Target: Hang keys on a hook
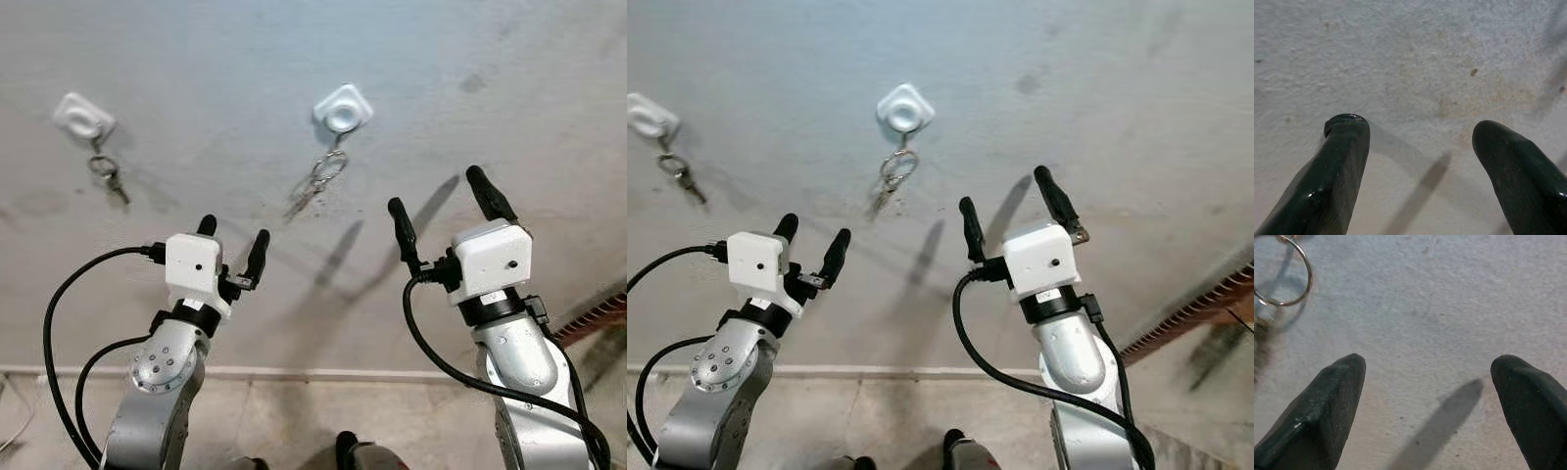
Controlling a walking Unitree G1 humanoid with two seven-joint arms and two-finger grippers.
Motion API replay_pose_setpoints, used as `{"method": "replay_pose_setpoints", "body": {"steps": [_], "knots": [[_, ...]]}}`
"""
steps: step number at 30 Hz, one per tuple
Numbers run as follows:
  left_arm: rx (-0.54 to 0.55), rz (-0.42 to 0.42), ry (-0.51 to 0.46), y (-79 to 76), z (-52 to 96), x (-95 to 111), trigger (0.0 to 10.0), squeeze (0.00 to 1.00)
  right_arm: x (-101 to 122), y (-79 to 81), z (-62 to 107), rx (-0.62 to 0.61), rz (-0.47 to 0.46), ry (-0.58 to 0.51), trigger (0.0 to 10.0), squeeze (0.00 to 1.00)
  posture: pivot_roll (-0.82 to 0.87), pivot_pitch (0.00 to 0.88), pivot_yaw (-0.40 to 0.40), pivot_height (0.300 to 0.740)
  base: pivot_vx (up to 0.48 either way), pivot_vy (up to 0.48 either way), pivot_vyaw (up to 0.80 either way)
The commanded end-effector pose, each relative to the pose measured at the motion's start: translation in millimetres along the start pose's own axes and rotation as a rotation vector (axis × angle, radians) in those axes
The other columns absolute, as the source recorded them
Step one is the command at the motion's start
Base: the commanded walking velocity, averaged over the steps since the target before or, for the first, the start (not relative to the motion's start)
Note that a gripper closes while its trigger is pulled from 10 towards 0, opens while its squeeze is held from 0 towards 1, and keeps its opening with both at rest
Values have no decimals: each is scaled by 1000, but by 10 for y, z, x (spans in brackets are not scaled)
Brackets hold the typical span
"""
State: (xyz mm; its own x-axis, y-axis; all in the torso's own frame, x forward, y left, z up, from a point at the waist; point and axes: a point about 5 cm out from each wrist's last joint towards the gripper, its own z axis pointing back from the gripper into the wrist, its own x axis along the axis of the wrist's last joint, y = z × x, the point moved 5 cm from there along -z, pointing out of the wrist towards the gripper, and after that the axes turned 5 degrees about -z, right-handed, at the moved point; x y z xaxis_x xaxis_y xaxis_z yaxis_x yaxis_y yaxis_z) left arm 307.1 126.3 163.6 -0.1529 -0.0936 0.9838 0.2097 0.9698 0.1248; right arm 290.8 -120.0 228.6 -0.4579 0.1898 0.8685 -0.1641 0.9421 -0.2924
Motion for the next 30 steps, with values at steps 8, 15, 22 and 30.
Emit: {"method": "replay_pose_setpoints", "body": {"steps": [8,15,22,30], "knots": [[-2,16,15,0,2,-23,10000,0,14,112,-44,52,-24,-7,10000,0,-46,156,25,740,0,108,-66],[-2,11,17,0,13,-24,10000,0,11,141,-57,61,-31,-9,10000,0,-42,160,23,740,0,291,0],[-7,0,20,6,29,-21,10000,0,-8,165,-58,69,-33,-6,10000,0,-32,166,28,740,0,374,0],[-7,4,23,11,36,-16,10000,0,-16,180,-69,71,-35,-6,10000,0,-28,170,30,740,0,392,0]]}}
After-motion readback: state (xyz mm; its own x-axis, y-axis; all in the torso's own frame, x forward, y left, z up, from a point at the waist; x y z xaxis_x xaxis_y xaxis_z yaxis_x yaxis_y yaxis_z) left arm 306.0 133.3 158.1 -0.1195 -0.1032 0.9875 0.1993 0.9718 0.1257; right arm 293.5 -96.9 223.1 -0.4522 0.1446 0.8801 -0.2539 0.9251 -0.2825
